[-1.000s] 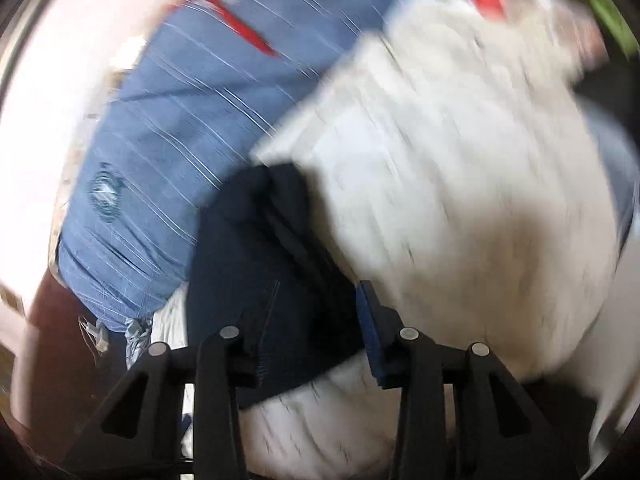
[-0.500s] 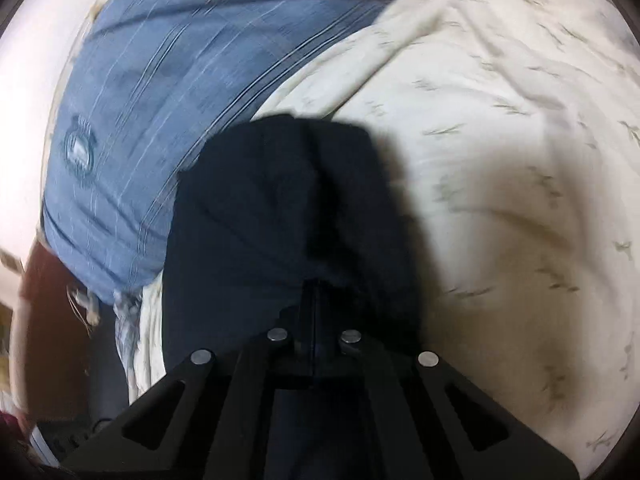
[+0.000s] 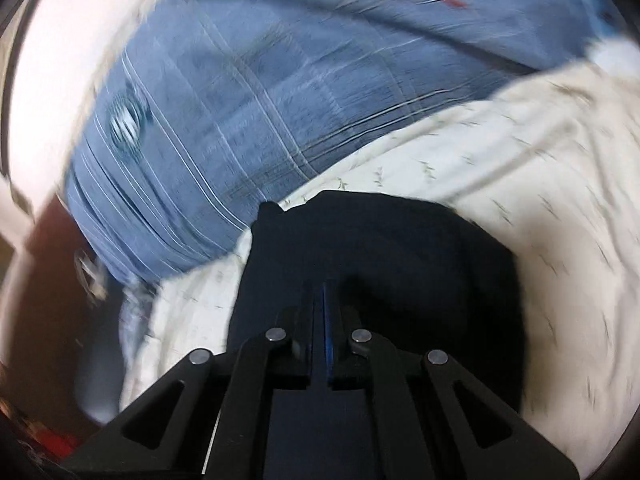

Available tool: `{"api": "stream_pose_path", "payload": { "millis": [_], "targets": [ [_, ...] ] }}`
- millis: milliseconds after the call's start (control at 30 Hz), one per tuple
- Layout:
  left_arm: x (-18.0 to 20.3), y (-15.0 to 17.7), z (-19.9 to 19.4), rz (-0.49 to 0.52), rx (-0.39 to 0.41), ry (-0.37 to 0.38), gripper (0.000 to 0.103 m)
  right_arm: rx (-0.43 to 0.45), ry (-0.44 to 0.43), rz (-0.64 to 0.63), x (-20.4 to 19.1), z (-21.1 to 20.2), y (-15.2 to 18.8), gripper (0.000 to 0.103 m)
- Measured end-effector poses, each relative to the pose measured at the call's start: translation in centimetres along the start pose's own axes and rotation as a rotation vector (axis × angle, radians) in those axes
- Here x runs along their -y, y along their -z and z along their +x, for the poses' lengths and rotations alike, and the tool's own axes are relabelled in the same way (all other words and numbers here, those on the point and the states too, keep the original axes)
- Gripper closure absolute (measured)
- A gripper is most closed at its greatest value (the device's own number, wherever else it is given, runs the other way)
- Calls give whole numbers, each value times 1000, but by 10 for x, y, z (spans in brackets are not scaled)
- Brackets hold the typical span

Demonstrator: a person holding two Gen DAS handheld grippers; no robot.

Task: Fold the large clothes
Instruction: 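Release the folded navy jacket with both grippers and pull back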

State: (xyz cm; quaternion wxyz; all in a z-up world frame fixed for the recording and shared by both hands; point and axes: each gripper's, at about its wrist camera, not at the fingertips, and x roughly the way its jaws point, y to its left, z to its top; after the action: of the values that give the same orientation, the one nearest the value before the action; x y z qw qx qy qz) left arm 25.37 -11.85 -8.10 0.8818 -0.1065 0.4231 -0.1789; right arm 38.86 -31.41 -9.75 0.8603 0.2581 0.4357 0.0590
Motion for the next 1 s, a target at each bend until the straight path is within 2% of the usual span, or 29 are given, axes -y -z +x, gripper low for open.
{"api": "stream_pose_path", "payload": {
  "millis": [100, 167, 267, 333, 367, 467, 533, 633, 667, 733, 800, 867, 967, 1000],
  "targets": [
    [-13, 1, 7, -33, -38, -24, 40, -76, 164, 52, 31, 38, -9, 103],
    [-21, 0, 7, -53, -41, -41, 40, -41, 197, 111, 55, 38, -14, 103],
    [-31, -3, 5, -85, -45, -69, 40, 46, 247, 124, 59, 8, -18, 103],
    [-34, -7, 0, -105, -34, -88, 40, 124, 202, 124, 54, -25, -11, 103],
    [-34, -9, -2, -106, -28, -92, 40, 150, 151, 125, 50, -46, -2, 102],
    [-27, -12, -10, -76, -5, -116, 40, 168, 59, 86, 34, -83, 28, 100],
    [-21, -11, -16, -51, 6, -129, 40, 153, -6, 55, 24, -98, 54, 99],
    [-15, -8, -21, -36, 3, -140, 37, 75, -52, 40, 23, -89, 82, 99],
    [-14, -8, -23, -36, 2, -140, 35, 37, -32, 38, 27, -79, 91, 99],
    [-14, -7, -26, -36, 4, -150, 30, -26, 77, 44, 44, -57, 105, 103],
    [-14, -5, -29, -32, 3, -165, 23, -2, 84, 68, 61, -54, 113, 103],
    [-16, -4, -32, -31, 4, -176, 21, 25, 155, 56, 59, -63, 111, 103],
    [-21, -3, -35, -54, -9, -193, 20, 99, 335, 33, 49, -90, 113, 103],
    [-23, -2, -36, -64, -9, -196, 20, 125, 320, 32, 45, -103, 116, 100]
  ]
}}
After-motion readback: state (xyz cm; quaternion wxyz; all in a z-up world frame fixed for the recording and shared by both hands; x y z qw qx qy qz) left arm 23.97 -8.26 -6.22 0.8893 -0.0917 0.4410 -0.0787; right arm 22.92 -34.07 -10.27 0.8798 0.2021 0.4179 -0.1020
